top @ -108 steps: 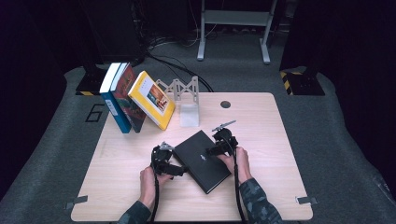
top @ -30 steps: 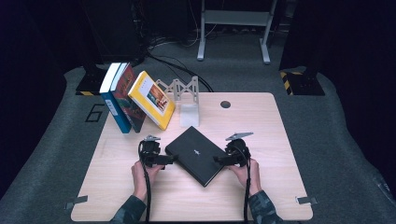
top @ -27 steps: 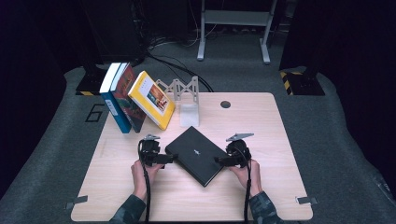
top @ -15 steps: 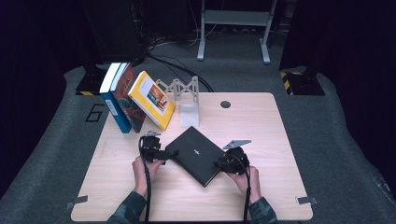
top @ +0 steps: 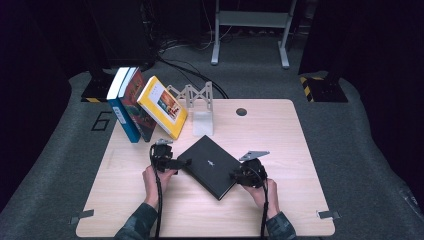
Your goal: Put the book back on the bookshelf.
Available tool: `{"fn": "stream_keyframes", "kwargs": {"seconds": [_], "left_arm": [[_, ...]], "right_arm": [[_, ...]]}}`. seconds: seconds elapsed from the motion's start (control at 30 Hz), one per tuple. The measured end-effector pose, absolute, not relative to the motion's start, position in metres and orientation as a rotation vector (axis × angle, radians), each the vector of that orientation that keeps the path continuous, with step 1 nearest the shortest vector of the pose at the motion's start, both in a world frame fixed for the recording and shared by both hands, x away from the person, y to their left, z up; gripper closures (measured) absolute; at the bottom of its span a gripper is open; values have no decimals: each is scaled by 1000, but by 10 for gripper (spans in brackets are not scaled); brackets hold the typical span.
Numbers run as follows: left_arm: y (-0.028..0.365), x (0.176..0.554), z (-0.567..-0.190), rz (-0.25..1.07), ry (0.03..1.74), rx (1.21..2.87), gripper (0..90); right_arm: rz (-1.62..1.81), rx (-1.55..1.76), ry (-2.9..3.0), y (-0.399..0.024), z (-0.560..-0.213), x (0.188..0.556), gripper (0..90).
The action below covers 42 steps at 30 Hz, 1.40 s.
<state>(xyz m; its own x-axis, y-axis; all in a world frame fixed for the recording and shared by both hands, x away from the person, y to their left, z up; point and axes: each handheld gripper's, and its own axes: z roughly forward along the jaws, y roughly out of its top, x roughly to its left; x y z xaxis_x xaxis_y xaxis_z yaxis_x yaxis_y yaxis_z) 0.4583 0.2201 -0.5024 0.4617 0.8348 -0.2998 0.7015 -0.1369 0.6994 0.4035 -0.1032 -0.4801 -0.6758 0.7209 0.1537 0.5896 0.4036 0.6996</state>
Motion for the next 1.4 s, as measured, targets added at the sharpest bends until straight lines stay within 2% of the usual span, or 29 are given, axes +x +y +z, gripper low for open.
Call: {"fn": "stream_keyframes", "kwargs": {"seconds": [0.2,0.33,0.5,0.87,1.03,1.2,1.4], "left_arm": [[219,469,-500,178,1311,1837,48],[218,471,-503,164,1313,1851,68],[216,475,-508,172,1323,1844,136],[211,486,-512,57,1330,1799,189],[208,485,-512,30,1301,1792,256],[205,484,-511,21,1289,1785,325],[203,483,-508,50,1293,1815,333]], "right_arm": [[1102,1147,2474,-103,-481,403,793],[1099,1150,2466,-103,-481,402,805],[1109,1149,2480,-103,-481,402,825],[1119,1164,2475,-103,-482,402,838],[1109,1142,2473,-102,-482,402,844],[1116,1148,2463,-102,-483,401,863],[1135,1165,2483,-102,-483,402,900]]}}
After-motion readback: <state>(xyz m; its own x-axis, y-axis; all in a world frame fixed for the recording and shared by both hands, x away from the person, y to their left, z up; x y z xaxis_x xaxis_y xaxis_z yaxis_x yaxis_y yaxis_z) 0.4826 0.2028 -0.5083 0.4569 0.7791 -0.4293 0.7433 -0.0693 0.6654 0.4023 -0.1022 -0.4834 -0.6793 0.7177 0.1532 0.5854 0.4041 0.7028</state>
